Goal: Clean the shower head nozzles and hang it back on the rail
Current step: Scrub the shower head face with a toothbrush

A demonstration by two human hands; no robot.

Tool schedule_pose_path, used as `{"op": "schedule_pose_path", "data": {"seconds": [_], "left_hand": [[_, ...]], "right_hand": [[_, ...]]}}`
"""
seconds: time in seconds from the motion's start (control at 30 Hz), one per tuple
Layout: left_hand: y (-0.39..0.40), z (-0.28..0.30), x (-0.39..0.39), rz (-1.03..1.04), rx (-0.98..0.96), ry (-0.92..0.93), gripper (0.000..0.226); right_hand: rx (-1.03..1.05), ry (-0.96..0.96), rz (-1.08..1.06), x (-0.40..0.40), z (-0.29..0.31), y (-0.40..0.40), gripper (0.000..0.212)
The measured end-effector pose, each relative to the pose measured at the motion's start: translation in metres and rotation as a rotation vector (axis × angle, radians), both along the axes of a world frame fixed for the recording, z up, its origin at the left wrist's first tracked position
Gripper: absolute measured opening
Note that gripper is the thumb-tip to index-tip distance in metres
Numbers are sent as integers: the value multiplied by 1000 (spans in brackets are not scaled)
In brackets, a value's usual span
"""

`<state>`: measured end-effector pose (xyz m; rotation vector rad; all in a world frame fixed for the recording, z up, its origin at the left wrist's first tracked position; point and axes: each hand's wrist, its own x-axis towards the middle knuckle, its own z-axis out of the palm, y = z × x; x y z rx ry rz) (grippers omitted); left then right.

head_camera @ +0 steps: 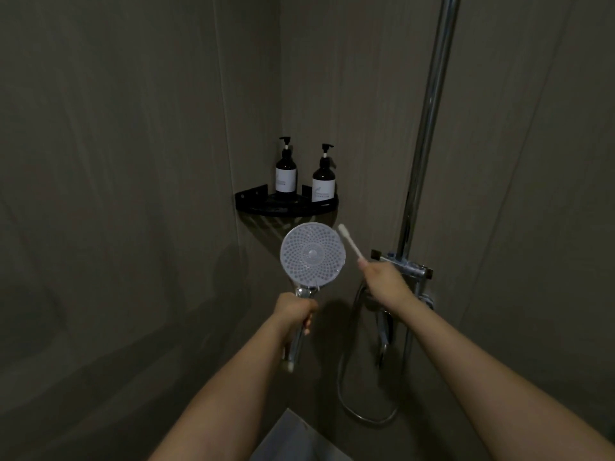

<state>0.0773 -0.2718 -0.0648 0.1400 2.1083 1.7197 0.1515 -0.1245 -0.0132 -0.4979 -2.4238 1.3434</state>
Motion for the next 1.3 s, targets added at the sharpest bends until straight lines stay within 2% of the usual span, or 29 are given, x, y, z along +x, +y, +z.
{"op": "schedule_pose_path", "data": {"seconds": [0.03, 0.13, 0.17, 0.2, 0.3, 0.33, 0.4, 0.47, 0.6, 0.8, 0.87, 0.97, 1.03, 1.1, 1.2, 1.23, 1.3], "left_hand": [[0, 1, 0, 5, 1, 5, 32], [-1, 1, -2, 11, -5, 16, 28], [-3, -1, -3, 9, 4, 12, 29], [-3, -3, -3, 7, 24, 2, 30], [-5, -6, -3, -4, 87, -16, 33], [-5, -6, -3, -16, 104, -22, 32], [-6, -3, -2, -45, 162, -68, 29], [-7, 1, -4, -80, 243, -177, 38], [-7, 7, -7, -114, 426, -244, 73], [-2, 12, -3, -165, 462, -232, 86], [1, 13, -2, -174, 478, -222, 85], [2, 13, -3, -147, 555, -194, 77], [2, 12, -3, -130, 561, -184, 76], [1, 12, -2, -127, 516, -190, 80], [3, 14, -1, -128, 479, -196, 84], [4, 16, -1, -126, 477, -196, 85], [5, 18, -2, -125, 471, -203, 85]], "right_hand": [[2, -28, -4, 0, 0, 3, 40], [44, -463, 231, 9, -4, 4, 40], [13, -497, 279, 10, -7, 6, 43], [-32, -446, 280, 9, -8, 10, 46], [-196, -123, 97, -2, -14, 23, 45], [-197, -110, 82, -3, -15, 26, 44], [-103, -297, 187, 1, -15, 26, 46], [-14, -425, 272, 8, -13, 24, 54], [26, -367, 307, 10, -7, 22, 67], [241, -209, 120, 1, -3, 7, 51], [329, -297, 171, 4, 1, 3, 49], [404, -539, 368, 17, 13, -1, 43], [383, -528, 390, 19, 13, 3, 45], [344, -406, 300, 14, 9, 7, 51], [454, -287, 152, 1, 0, 5, 53], [492, -317, 177, 0, -1, 3, 52], [480, -543, 347, 2, 0, 0, 53]]}}
